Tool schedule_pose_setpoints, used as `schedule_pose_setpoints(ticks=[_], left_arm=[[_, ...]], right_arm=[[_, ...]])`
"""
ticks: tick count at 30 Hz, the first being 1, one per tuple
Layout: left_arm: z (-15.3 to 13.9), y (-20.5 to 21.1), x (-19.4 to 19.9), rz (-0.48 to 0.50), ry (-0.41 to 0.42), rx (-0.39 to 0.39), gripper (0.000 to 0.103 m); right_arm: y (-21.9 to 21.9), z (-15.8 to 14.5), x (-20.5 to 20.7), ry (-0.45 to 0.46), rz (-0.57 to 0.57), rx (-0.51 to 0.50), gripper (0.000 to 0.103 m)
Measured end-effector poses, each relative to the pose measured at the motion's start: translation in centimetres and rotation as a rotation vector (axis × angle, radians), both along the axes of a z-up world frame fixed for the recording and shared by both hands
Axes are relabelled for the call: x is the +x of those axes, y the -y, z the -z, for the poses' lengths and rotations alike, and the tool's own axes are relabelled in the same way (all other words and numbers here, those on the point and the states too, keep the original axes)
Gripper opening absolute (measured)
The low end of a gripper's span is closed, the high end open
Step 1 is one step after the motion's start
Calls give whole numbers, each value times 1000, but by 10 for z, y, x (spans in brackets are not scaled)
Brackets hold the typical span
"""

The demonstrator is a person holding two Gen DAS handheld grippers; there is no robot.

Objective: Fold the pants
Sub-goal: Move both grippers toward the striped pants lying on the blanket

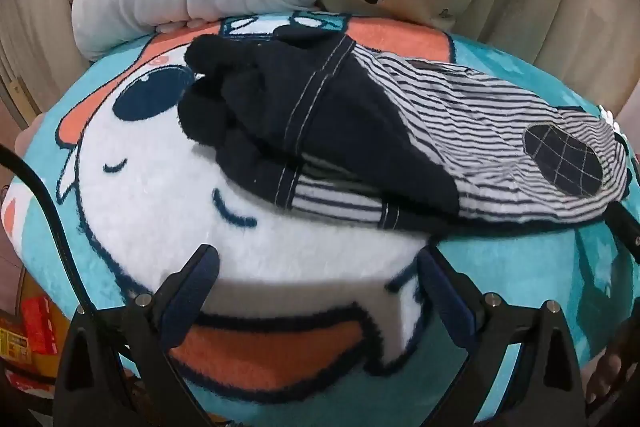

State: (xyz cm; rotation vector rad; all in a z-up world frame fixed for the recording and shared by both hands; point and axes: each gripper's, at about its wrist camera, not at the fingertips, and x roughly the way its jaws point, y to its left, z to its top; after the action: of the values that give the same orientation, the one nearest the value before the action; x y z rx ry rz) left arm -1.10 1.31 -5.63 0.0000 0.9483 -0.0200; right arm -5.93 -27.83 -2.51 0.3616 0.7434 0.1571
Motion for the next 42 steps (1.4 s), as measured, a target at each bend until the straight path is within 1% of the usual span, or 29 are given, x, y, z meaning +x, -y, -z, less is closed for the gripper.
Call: schedule_pose_setpoints(ticks=[1, 3, 4, 5, 8, 10, 12, 15, 18, 20, 21, 27, 28, 29, 30, 31, 32, 33, 34, 35, 37, 38, 39, 40, 42], left_arm=[[1, -1, -2, 6, -2, -5, 99], [-6, -5, -2, 20, -4, -35, 88], [-11, -9, -5, 22, 1, -57, 75], [-18, -11, -4, 21, 0, -79, 68], [-39, -32, -8, -1, 39, -187, 68], [-50, -45, -5, -18, 52, -285, 68], [-55, -52, 4, -13, 22, -394, 68], [-56, -49, 16, 11, -12, -481, 68], [-52, -45, 30, 25, -40, -510, 67], [-51, -45, 38, 37, -67, -533, 62], [-50, -45, 42, 36, -83, -538, 62], [-45, -35, 57, 20, -146, -522, 62], [-44, -33, 62, 14, -151, -519, 54], [-41, -32, 66, 5, -157, -513, 30], [-39, -32, 71, -3, -174, -514, 17], [-37, -32, 75, -8, -193, -534, 6], [-36, -34, 76, -14, -195, -558, 6], [-40, -35, 75, -15, -172, -566, 5], [-45, -35, 73, -10, -144, -565, 5], [-49, -34, 72, -8, -126, -570, 5], [-61, -32, 71, -3, -86, -586, 5], [-65, -30, 73, -2, -75, -587, 5], [-70, -29, 74, -1, -67, -590, 5], [-73, -27, 75, 1, -63, -595, 5], [-79, -24, 77, 5, -51, -596, 5]], right_arm=[[-5, -1, 2, 8, 0, 11, 100], [-3, 0, 1, 16, -3, 35, 100], [-2, 0, 1, 14, -7, 43, 100], [0, -1, 1, 10, -12, 47, 100], [-2, -3, 1, -5, -31, 37, 100], [-5, -4, 1, -9, -36, 21, 100], [-6, -2, 2, -9, -40, 7, 100], [-8, -1, 1, -3, -41, -6, 100], [-6, 0, 1, 0, -40, 5, 100], [-4, 1, 1, 0, -43, 11, 100], [-4, 1, 1, 0, -44, 12, 100], [-4, 2, -1, 8, -39, 16, 100], [-4, 2, -1, 9, -38, 13, 100], [-5, 2, -1, 11, -40, 8, 100], [-5, 1, -1, 11, -42, 2, 100], [-6, 0, -1, 8, -47, -6, 100], [-6, -2, -1, 0, -49, -10, 100], [-5, -6, -1, -9, -47, -3, 100], [-2, -12, -2, -11, -51, 26, 100], [2, -19, -3, 7, -70, 85, 100], [7, -30, -4, 39, -133, 238, 100], [7, -33, 0, 43, -188, 339, 100], [5, -33, 5, 38, -234, 420, 100], [1, -31, 15, 21, -292, 527, 100], [-9, -23, 30, -18, -351, 644, 100]])
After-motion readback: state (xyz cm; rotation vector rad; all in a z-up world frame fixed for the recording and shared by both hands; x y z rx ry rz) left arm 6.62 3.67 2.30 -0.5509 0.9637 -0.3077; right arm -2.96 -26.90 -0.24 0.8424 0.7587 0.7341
